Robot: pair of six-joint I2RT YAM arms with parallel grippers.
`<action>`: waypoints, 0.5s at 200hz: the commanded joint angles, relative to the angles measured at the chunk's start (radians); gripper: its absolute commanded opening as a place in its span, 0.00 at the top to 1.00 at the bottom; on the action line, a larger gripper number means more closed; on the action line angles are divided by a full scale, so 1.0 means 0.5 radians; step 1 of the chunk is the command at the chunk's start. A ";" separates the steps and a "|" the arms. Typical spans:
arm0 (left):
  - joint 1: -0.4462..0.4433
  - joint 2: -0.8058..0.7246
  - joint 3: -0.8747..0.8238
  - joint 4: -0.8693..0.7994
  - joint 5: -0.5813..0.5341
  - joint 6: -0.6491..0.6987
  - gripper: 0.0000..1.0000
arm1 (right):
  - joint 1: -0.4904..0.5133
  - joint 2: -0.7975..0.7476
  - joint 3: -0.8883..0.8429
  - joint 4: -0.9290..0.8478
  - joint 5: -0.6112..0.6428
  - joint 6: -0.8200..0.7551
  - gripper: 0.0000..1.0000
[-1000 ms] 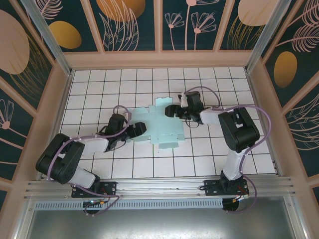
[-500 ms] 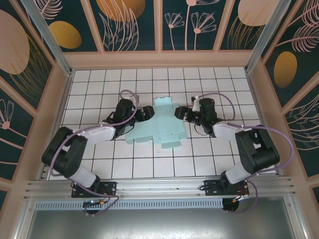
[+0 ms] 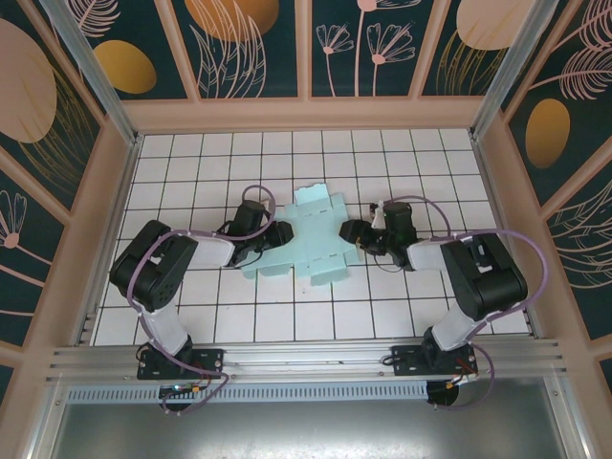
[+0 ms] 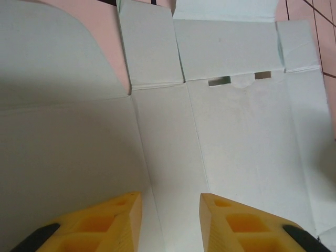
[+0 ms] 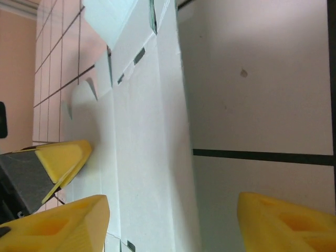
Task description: Fold the paper box
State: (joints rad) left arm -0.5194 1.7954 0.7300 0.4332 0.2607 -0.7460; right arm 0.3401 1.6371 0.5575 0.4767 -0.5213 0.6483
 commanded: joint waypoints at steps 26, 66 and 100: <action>-0.003 0.008 -0.086 -0.087 -0.051 -0.018 0.65 | -0.011 0.059 0.124 0.081 -0.097 0.008 0.65; -0.002 0.023 -0.082 -0.078 -0.041 -0.016 0.65 | -0.010 0.030 0.124 0.083 -0.091 -0.020 0.86; -0.002 0.016 -0.082 -0.075 -0.037 -0.011 0.64 | -0.010 0.038 0.129 0.097 -0.095 -0.031 1.00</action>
State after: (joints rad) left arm -0.5194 1.7939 0.7181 0.4580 0.2569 -0.7456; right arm 0.3397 1.6554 0.6018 0.4988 -0.5587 0.6449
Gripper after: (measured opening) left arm 0.353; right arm 0.047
